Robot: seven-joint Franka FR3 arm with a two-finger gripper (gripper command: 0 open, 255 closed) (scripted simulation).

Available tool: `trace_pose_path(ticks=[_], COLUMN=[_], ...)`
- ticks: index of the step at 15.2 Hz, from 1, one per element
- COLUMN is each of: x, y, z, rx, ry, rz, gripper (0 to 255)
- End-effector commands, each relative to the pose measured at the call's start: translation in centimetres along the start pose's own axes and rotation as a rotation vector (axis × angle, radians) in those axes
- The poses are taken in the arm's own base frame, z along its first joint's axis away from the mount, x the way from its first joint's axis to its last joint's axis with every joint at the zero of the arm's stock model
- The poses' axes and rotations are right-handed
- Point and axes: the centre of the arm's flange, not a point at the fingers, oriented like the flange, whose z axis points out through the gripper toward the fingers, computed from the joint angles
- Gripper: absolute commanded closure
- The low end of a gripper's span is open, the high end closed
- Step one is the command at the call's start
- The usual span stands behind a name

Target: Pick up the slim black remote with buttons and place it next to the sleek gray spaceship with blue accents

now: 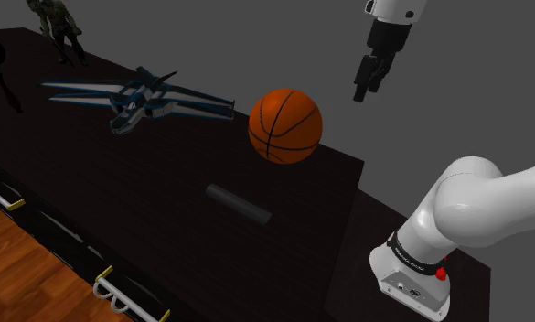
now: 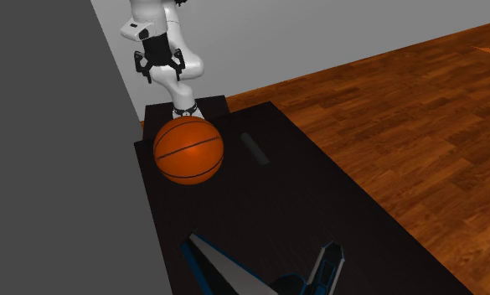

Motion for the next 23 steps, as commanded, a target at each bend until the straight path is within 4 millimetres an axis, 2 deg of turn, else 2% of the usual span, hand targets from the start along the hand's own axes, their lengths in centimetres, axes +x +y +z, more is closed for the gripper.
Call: trace_pose_path(ticks=[1,23], x=[0.0,8.7], y=[0.0,-20.5], z=[0.0,17.0], rx=[0.000,0.085], ry=[0.000,0.024], rz=[0.000,-0.124], gripper=[0,0])
